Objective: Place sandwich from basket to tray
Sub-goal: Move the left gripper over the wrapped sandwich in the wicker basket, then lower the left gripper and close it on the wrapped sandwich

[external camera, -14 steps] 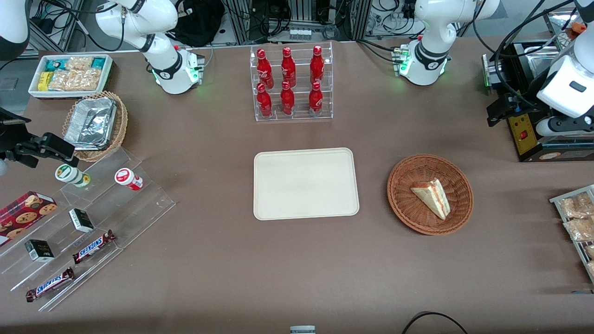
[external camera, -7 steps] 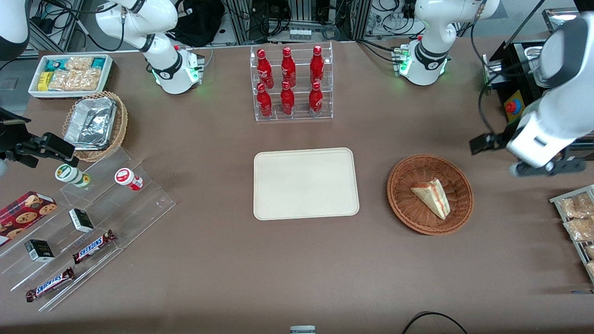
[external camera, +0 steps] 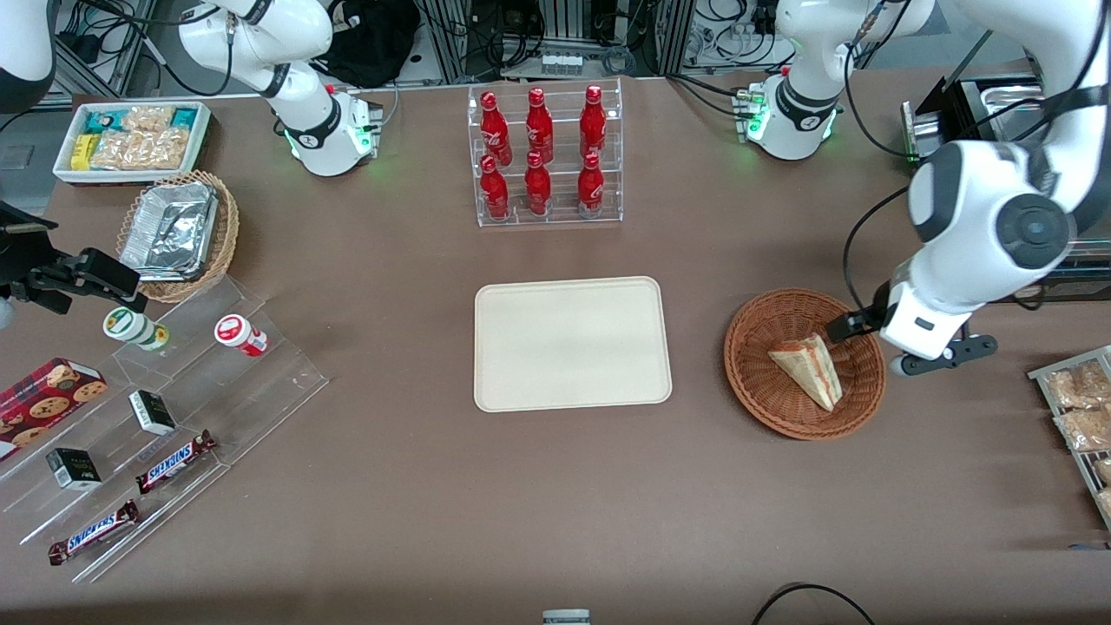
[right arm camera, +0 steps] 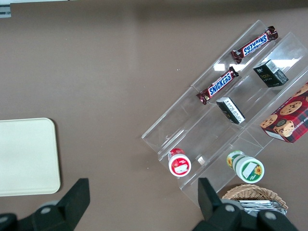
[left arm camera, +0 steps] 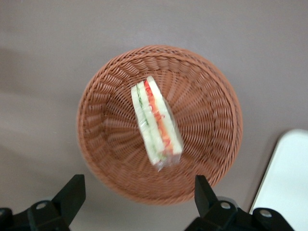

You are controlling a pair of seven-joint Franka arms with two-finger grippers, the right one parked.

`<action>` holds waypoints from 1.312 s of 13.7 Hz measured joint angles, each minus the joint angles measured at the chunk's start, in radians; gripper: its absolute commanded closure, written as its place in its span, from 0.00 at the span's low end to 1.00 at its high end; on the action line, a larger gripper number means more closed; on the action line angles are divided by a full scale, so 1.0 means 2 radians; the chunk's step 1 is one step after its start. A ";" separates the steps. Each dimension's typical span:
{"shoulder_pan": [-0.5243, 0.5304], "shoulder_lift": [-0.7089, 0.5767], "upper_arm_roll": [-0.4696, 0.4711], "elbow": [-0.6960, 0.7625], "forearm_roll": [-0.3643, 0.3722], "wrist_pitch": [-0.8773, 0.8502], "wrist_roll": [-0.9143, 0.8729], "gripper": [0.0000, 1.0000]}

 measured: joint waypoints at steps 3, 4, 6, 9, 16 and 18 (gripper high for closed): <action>0.000 0.001 -0.006 -0.055 0.000 0.058 -0.103 0.00; -0.001 0.003 -0.007 -0.065 0.000 0.069 -0.122 0.00; -0.001 0.012 -0.007 -0.077 0.000 0.090 -0.135 0.00; -0.001 0.043 -0.007 -0.089 0.000 0.132 -0.139 0.04; -0.001 0.082 -0.007 -0.077 0.000 0.166 -0.144 0.93; -0.001 0.075 -0.007 -0.053 0.000 0.125 -0.144 0.93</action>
